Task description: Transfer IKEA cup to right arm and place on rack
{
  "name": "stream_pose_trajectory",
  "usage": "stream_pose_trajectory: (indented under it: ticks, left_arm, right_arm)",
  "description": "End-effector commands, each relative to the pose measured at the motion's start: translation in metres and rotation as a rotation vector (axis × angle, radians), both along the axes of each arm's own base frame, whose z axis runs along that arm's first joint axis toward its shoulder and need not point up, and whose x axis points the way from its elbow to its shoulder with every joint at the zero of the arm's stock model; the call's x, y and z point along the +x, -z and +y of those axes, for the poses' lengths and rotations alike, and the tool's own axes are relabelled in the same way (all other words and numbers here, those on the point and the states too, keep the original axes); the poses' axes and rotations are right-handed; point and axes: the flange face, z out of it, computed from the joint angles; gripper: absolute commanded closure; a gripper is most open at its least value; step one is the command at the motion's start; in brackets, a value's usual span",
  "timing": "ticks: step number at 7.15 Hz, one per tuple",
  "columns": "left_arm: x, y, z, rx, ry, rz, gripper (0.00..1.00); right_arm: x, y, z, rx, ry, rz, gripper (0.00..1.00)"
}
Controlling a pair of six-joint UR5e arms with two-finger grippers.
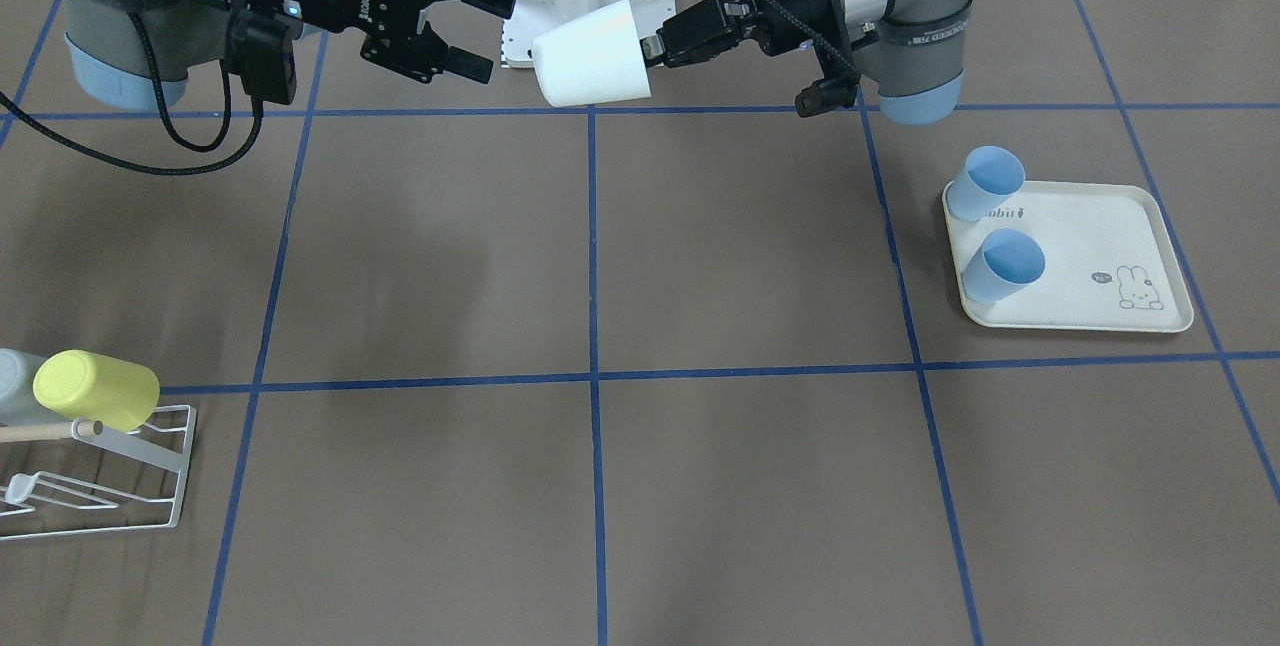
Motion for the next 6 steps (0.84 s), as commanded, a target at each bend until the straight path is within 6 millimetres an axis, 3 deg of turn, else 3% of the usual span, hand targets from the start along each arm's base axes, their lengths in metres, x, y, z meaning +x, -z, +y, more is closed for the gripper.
stream_pose_trajectory:
  ticks: [1, 3, 6]
  left_arm:
    - [0.002, 0.004, 0.012, -0.009, -0.025, 0.085, 1.00]
    - [0.012, 0.012, 0.028, 0.008, -0.059, 0.122, 1.00]
    - [0.015, 0.016, 0.032, 0.014, -0.070, 0.133, 1.00]
  right_arm:
    - [-0.008, 0.002, 0.012, 0.012, 0.002, -0.064, 0.03]
    - [-0.013, 0.007, 0.015, 0.010, 0.000, -0.082, 0.03]
    - [-0.016, 0.016, 0.016, -0.002, 0.001, -0.104, 0.03]
